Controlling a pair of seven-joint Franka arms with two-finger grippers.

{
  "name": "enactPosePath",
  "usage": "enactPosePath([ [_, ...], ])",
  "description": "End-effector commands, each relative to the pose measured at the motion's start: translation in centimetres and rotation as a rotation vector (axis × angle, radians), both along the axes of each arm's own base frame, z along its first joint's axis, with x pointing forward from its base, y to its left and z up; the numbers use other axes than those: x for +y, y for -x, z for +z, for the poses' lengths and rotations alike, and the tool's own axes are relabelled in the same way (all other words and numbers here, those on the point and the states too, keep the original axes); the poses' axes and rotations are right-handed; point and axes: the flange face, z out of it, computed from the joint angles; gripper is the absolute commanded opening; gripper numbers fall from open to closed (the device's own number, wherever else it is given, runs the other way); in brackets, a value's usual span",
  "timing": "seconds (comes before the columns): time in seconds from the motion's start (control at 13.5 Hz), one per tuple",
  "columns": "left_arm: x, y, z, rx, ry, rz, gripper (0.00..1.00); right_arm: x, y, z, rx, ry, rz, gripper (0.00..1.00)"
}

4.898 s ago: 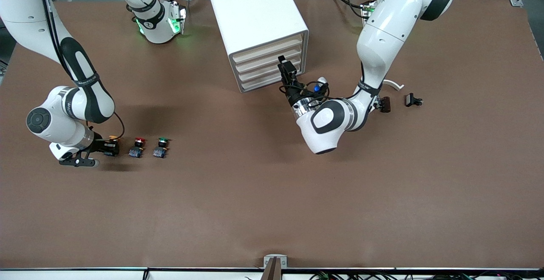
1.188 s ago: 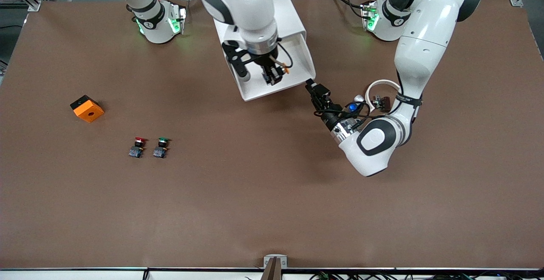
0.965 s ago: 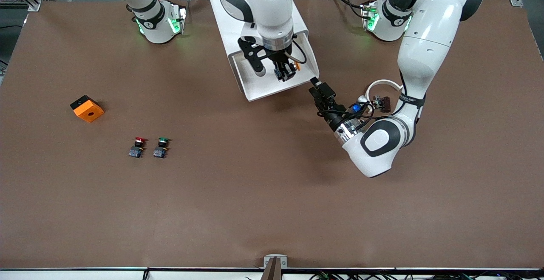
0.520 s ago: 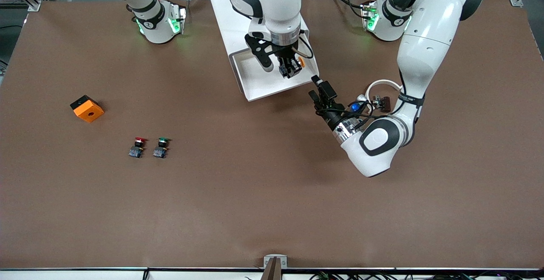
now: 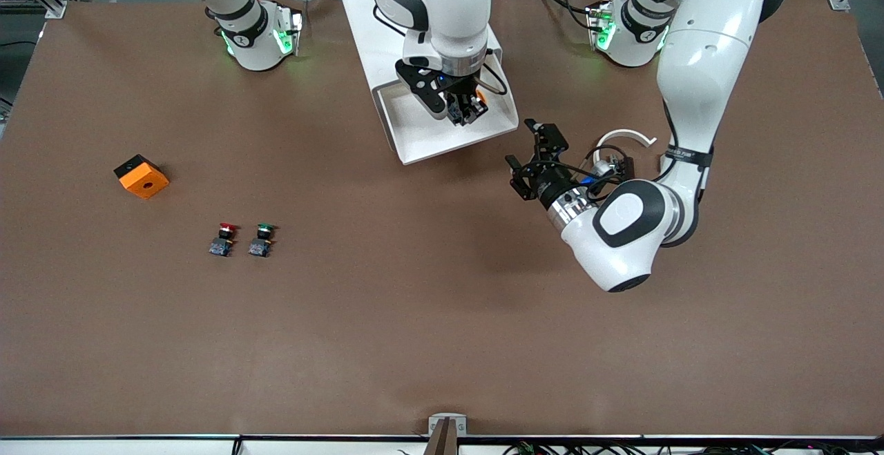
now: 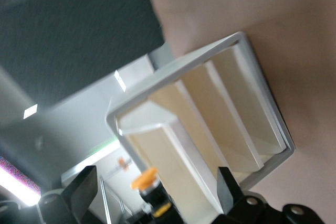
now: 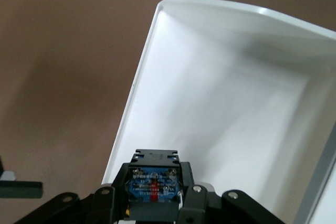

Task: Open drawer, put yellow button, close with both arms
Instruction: 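Lower the button into the drawer while the left gripper releases the drawer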

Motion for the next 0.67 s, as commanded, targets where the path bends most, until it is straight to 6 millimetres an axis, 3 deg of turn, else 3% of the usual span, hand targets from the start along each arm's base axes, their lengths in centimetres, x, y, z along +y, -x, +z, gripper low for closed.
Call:
enactPosePath([
  [0.0, 1.4, 0.0, 2.2, -0.184, 0.094, -0.152, 1.0, 0.5, 0.2, -0.2, -0.013, 0.022, 0.072, 0.0],
  [0.22, 1.6, -1.2, 4.8, -0.447, 0.131, -0.279, 1.0, 0.7, 0.1, -1.5, -0.003, 0.036, 0.115, 0.0],
  [0.52, -2.8, -0.6, 5.3, -0.67, 0.03, -0.472, 1.0, 0.7, 0.0, -1.7, -0.002, 0.034, 0.132, 0.0],
  [0.59, -3.9, -0.4, 5.3, -0.709, 0.005, -0.512, 1.0, 0.5, -0.4, -1.6, -0.002, 0.03, 0.125, 0.08],
])
